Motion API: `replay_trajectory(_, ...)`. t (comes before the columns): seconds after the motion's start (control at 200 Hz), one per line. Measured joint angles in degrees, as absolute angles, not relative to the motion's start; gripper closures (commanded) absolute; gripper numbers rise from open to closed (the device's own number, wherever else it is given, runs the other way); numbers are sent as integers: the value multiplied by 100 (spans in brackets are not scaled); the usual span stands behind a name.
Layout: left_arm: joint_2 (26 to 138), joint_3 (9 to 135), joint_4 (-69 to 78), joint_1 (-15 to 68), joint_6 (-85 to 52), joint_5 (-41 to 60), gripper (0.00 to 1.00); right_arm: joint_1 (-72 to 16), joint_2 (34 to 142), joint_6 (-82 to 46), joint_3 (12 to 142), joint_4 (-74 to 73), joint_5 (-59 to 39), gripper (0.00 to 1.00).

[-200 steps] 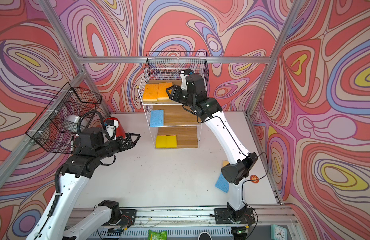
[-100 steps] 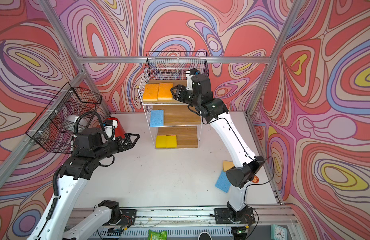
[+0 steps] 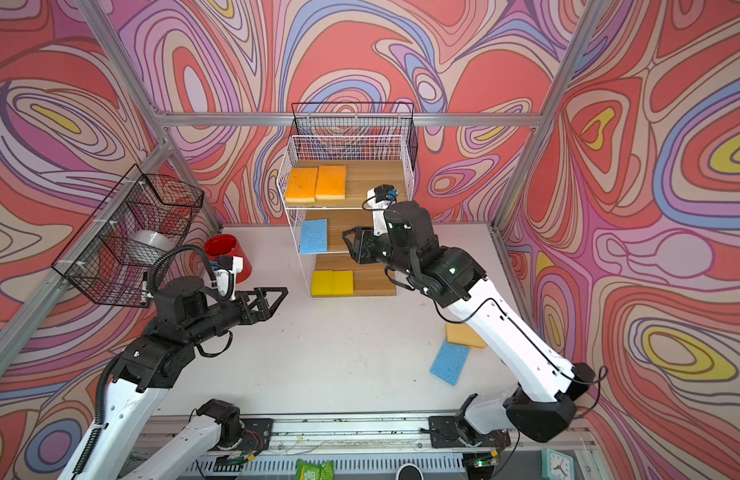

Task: Place and organize the cleaning sponges onto the shelf
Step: 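Lower the right gripper onto the yellow-orange sponge on the blue sponge and grasp it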

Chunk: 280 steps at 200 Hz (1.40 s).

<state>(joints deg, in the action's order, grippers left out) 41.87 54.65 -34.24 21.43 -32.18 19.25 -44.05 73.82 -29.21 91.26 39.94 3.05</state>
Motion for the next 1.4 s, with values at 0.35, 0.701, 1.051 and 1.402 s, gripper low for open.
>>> replay_trajectory(0.35, 4193, 4536, -3446, 4403, -3743, 366, 4, -4431, 4840, -3881, 5841, 4582, 1149, 52)
replay_trajectory(0.701, 5078, 3756, -2762, 4908, -4143, -128, 2, -3529, 5076, -4399, 4888, 5446, 2117, 40)
replay_trajectory(1.051, 5798, 3728, -1903, 4901, -4049, 231, 0, -1376, 6799, -3839, 4414, 4466, 1649, 38)
replay_trajectory(1.402, 6031, 3378, -1140, 4711, -4060, 683, 0, -1304, 8101, -3671, 4362, 3747, 1653, 45)
